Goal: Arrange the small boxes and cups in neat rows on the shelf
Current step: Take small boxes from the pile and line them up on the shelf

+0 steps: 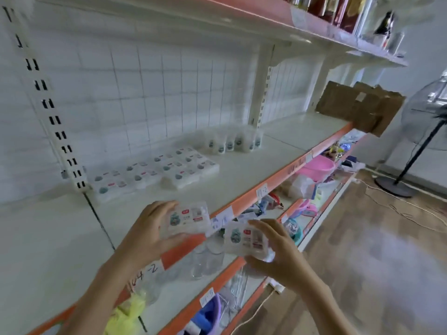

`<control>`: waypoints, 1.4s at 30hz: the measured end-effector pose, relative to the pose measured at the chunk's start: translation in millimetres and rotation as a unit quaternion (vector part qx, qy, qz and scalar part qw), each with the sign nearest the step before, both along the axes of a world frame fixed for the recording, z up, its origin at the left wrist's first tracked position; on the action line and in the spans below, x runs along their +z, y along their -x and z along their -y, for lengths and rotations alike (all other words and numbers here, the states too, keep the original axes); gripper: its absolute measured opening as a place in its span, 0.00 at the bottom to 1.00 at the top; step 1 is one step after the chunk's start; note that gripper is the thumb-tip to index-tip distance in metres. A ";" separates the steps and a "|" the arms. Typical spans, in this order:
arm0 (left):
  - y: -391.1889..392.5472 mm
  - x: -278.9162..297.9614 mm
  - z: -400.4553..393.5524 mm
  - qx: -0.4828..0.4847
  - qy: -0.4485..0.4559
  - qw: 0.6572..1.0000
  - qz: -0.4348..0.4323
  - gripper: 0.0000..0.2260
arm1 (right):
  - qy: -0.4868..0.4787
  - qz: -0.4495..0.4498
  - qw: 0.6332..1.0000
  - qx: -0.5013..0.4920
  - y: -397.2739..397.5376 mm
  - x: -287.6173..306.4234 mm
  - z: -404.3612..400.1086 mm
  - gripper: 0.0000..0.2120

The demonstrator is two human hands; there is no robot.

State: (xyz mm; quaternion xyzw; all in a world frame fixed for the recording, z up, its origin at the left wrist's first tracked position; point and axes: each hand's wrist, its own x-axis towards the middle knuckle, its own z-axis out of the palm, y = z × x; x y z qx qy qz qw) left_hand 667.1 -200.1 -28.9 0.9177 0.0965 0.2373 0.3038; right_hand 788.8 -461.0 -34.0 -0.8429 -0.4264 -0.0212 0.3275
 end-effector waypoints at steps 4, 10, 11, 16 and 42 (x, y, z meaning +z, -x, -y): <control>-4.9 6.8 -27.8 0.056 0.011 0.998 -0.018 0.34 | 0.009 0.015 0.996 0.086 -44.1 6.8 -53.3 0.31; -2.0 3.0 -57.6 0.194 0.017 0.981 -0.024 0.29 | 0.035 0.016 0.974 0.224 -101.6 16.5 -138.8 0.34; 0.4 1.4 -62.2 0.215 0.013 0.976 -0.029 0.28 | 0.039 0.024 0.967 0.251 -109.0 18.1 -152.4 0.34; 14.0 -6.1 -72.9 0.305 0.048 0.949 -0.059 0.27 | 0.045 0.099 0.926 0.361 -125.3 24.1 -211.4 0.34; 0.9 -33.4 -78.0 0.401 0.110 0.909 0.028 0.34 | -0.044 0.201 0.924 0.323 -118.1 -24.5 -278.7 0.14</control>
